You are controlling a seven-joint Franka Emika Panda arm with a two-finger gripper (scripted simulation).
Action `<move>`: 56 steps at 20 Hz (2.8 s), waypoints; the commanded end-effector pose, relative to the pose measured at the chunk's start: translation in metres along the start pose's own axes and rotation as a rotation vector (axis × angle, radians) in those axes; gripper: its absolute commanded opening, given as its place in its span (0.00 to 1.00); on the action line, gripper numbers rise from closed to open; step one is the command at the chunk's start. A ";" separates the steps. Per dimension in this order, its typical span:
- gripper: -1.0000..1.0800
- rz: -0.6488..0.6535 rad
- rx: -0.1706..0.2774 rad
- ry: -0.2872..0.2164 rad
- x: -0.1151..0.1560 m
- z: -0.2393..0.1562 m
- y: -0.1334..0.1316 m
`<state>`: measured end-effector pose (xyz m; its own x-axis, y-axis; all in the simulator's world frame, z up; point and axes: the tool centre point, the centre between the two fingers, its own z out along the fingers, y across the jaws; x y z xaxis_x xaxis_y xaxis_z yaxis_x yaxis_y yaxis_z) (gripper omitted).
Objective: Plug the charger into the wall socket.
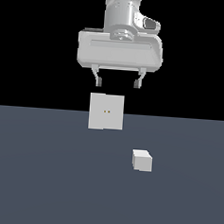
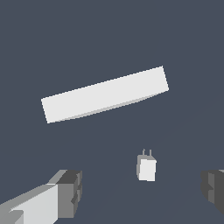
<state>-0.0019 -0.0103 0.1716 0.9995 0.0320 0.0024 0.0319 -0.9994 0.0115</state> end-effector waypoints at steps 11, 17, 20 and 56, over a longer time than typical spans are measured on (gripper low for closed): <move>0.96 0.007 -0.001 0.028 -0.006 0.007 0.004; 0.96 0.019 -0.002 0.071 -0.016 0.017 0.009; 0.96 0.026 -0.003 0.099 -0.022 0.025 0.013; 0.96 0.100 -0.008 0.383 -0.066 0.109 0.049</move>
<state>-0.0659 -0.0624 0.0631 0.9254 -0.0622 0.3737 -0.0671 -0.9977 0.0000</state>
